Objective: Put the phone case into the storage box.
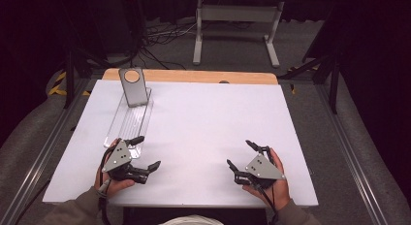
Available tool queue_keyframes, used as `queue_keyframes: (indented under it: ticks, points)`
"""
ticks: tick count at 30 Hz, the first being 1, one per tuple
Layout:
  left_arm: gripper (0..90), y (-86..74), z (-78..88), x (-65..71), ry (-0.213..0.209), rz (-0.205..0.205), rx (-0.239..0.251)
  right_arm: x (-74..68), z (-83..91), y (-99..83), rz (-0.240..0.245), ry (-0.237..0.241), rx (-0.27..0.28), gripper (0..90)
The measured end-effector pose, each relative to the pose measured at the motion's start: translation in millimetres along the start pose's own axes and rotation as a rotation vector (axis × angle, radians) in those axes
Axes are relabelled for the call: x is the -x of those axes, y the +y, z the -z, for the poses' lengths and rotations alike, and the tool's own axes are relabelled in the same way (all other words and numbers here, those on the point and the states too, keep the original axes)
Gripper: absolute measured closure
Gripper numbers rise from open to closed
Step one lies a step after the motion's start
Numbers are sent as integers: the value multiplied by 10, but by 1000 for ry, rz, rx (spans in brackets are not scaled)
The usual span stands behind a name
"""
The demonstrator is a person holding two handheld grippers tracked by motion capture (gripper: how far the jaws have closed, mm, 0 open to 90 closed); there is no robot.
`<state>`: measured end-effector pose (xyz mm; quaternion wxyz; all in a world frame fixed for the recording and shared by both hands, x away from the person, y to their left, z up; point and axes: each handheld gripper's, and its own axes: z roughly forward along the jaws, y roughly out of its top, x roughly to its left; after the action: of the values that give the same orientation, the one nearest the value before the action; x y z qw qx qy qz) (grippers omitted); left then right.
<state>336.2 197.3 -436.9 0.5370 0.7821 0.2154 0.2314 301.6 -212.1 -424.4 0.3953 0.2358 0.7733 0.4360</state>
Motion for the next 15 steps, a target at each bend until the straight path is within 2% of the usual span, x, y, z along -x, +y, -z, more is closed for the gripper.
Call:
queue_keyframes:
  ticks: [7,15]
  points:
    - [47,6,22,-1,-12,4,12,-8,5,28,7,-10,4,172]
    - [48,7,13,5,-19,-2,1,-22,-7,25,11,-6,-1,172]
